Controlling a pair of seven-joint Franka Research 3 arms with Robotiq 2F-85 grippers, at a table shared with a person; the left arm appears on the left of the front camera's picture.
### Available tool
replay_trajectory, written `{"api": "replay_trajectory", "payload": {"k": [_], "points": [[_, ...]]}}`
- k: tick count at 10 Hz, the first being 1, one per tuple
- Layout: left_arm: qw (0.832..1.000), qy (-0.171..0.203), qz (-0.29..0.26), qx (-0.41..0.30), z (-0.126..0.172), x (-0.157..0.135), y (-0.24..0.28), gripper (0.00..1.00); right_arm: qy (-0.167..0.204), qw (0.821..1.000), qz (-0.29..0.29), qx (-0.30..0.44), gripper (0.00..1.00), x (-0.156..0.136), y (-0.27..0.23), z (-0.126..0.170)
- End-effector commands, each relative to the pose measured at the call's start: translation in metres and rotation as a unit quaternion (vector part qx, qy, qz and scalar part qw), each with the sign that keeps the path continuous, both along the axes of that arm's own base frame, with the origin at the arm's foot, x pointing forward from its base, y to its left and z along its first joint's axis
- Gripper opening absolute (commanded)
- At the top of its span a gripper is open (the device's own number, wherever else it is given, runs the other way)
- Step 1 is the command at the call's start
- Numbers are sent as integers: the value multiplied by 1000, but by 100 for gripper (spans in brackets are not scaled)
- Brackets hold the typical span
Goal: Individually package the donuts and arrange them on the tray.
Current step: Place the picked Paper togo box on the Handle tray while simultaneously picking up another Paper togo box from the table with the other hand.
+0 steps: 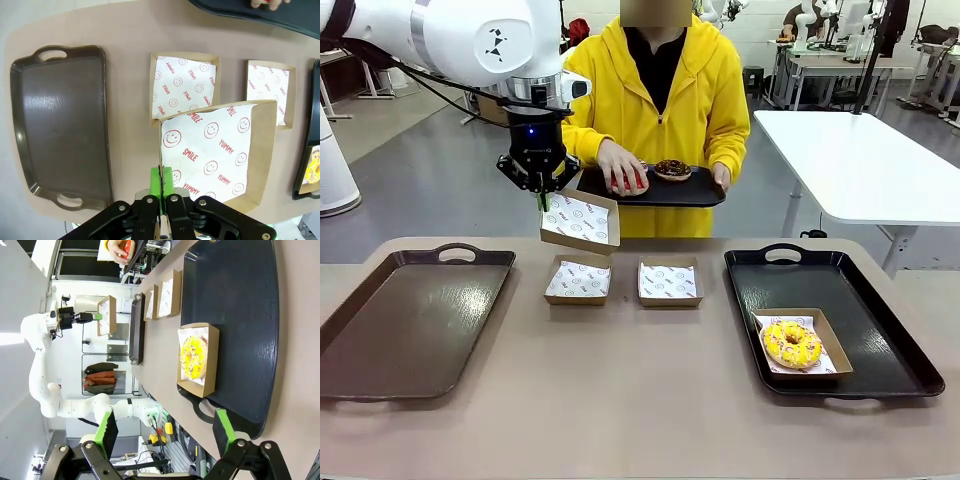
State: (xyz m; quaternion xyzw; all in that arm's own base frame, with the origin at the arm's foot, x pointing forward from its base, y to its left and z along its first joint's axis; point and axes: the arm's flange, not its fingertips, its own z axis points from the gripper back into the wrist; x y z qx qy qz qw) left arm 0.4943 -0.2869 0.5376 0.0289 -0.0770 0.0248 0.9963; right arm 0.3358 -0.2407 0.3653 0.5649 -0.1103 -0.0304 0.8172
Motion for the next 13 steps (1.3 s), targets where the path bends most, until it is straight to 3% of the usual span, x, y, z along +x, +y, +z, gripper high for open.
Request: {"api": "replay_trajectory", "payload": {"k": [1,13], "points": [[1000,-3,0,1,0,-3,2,0,0,1000,-1,3,100,-1,-1,-1],[1000,-3,0,1,0,-3,2,0,0,1000,-1,3,100,-1,-1,-1]]}}
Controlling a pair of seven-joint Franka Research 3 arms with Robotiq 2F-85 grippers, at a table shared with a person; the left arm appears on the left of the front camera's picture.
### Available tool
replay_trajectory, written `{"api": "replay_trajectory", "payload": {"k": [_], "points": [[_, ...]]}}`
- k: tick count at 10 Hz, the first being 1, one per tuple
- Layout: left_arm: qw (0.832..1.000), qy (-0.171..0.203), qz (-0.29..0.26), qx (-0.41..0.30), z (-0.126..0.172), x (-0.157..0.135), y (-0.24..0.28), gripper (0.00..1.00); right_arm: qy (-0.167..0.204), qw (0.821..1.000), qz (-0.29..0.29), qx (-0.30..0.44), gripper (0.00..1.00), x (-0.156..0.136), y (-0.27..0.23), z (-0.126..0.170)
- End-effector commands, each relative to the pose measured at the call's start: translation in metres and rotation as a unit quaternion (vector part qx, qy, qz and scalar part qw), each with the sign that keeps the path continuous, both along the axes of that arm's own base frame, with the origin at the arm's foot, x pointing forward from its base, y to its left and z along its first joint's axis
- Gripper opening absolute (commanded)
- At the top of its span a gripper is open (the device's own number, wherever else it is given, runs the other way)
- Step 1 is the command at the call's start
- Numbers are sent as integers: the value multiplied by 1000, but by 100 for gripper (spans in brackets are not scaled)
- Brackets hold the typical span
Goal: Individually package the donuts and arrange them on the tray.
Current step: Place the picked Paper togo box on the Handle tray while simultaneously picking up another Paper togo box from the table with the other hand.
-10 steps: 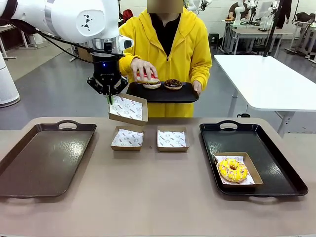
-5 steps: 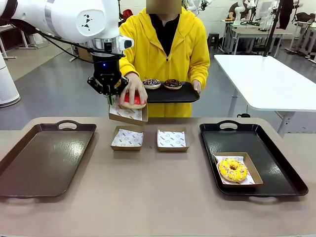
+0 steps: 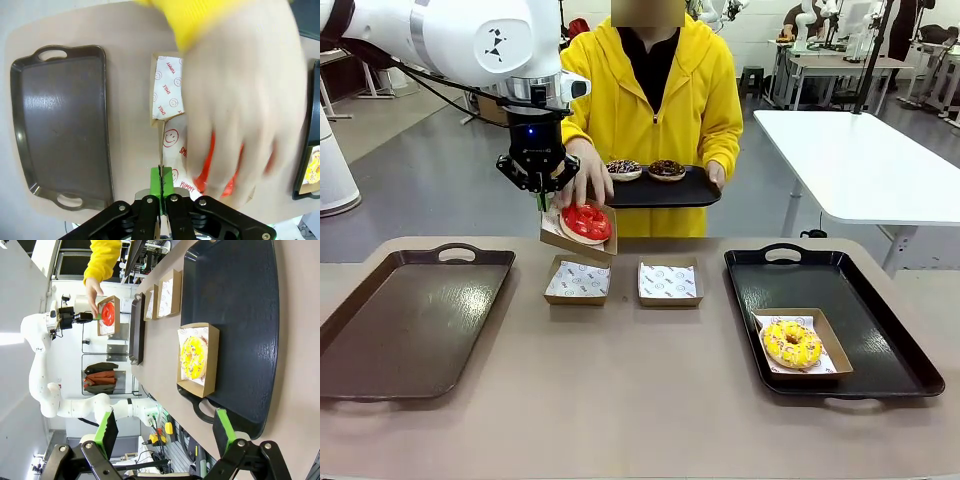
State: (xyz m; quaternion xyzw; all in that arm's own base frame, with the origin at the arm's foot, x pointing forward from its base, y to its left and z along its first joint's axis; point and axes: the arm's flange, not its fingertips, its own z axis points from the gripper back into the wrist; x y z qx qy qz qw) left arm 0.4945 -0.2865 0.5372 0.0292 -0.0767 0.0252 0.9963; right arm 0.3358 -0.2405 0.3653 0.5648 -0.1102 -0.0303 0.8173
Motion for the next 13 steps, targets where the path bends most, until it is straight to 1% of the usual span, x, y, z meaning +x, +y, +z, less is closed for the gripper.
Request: {"api": "replay_trajectory", "payload": {"k": [1,10,11,12,13], "points": [[1000,-3,-1,1,0,-3,2,0,0,1000,-1,3,100,-1,-1,-1],[1000,0,0,0,0,0,0,1,0,1000,0,0,100,0,0,0],[1000,13,-16,-12,3,2,17,1,2,1000,-9,-24,100,14,17,13],[998,33,-29,-33,3,-3,37,1,7,998,-12,-60,100,26,38,28],[997,35,-45,-45,3,-12,55,1,10,996,-5,-88,100,39,63,44]]}}
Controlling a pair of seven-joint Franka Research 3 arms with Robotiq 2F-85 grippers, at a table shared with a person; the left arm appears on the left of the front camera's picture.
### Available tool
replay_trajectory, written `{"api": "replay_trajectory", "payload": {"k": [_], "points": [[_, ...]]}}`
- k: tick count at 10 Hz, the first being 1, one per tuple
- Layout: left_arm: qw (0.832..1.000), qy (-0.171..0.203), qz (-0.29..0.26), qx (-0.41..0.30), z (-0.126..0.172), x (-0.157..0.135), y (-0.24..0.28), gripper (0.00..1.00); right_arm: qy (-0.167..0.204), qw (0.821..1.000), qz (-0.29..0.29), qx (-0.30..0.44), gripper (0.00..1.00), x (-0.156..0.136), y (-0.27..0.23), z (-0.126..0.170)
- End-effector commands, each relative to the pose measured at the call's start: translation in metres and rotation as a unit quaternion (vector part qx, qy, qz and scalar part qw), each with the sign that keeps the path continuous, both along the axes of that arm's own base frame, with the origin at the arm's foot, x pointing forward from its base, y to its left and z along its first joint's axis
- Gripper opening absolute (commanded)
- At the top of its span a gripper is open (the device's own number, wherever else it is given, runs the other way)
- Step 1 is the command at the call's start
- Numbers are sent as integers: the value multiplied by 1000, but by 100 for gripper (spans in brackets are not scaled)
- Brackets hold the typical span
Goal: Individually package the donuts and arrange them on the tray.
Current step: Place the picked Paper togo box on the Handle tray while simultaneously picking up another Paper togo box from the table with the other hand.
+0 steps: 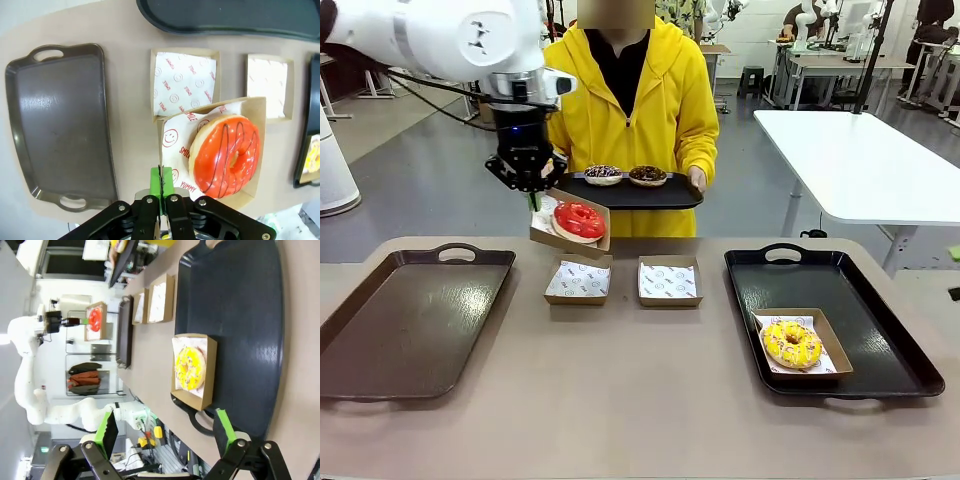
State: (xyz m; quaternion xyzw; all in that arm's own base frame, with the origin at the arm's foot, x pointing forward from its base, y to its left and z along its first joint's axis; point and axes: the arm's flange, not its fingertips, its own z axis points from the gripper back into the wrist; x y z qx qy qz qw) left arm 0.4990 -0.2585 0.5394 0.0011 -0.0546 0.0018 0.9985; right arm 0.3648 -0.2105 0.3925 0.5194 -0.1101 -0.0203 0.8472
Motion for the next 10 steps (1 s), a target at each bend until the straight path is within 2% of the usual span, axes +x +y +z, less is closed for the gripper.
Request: {"api": "replay_trajectory", "payload": {"k": [1,3,5,7,10], "points": [[999,10,-46,-18,3,-32,46,1,19,998,0,-59,100,25,65,33],[998,6,-64,-7,2,-60,74,1,12,992,6,-124,100,45,126,56],[998,2,-58,5,-4,-90,106,1,2,986,16,-165,100,57,189,72],[999,-12,-35,1,-14,-121,136,1,-10,979,17,-201,100,63,238,70],[1000,-1,-2,-15,-34,-136,181,1,-31,968,14,-249,100,71,294,58]]}}
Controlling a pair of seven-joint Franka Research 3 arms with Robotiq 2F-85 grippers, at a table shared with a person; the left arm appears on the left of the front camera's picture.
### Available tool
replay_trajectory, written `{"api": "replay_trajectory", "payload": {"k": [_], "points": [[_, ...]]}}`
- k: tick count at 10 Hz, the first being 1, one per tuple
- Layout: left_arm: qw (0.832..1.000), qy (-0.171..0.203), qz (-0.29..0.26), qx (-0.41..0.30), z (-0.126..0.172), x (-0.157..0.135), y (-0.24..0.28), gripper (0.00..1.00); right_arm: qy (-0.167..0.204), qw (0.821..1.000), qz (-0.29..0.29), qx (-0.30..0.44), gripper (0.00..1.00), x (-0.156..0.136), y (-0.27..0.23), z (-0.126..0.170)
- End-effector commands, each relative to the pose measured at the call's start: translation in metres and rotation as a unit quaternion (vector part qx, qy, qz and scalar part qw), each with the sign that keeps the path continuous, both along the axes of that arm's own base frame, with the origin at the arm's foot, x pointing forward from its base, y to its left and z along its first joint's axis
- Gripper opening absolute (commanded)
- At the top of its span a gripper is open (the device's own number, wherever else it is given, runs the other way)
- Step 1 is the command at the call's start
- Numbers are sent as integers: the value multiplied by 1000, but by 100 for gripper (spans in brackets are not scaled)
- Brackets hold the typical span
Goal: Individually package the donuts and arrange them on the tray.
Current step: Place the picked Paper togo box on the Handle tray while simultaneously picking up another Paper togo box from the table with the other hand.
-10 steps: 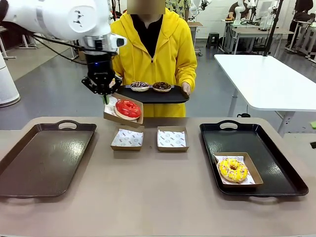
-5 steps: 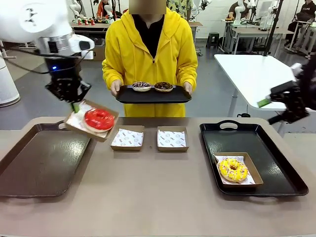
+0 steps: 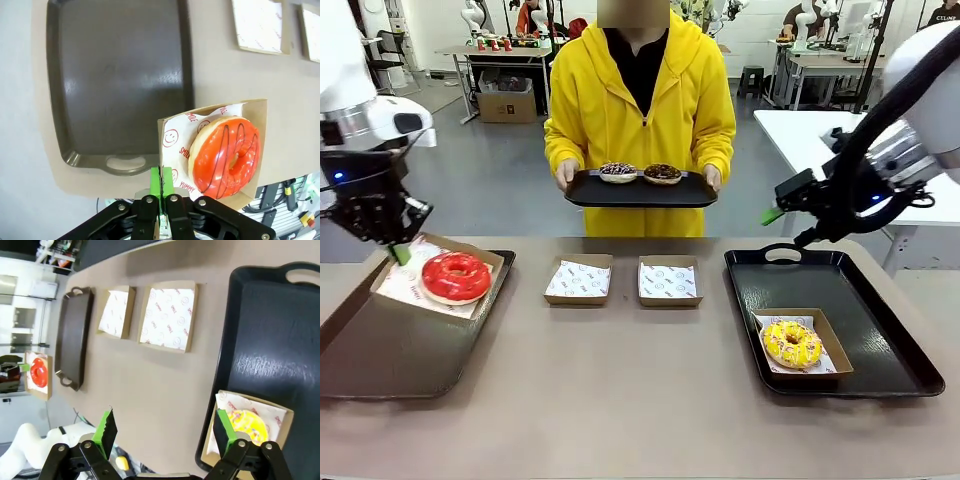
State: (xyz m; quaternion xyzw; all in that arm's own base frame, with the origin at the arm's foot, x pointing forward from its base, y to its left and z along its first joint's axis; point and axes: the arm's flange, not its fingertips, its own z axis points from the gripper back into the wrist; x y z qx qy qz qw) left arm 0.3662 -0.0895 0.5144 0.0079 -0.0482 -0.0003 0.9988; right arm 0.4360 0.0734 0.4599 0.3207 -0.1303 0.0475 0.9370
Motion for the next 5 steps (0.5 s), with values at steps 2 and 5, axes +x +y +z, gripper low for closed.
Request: {"api": "replay_trajectory", "payload": {"k": [2,5], "points": [[999,-1,22,-23,-18,0,33,1,2,999,-7,-32,100,-4,23,-12],[1000,7,22,-8,-13,-2,26,1,-6,1000,3,-19,100,-2,21,-9]]}}
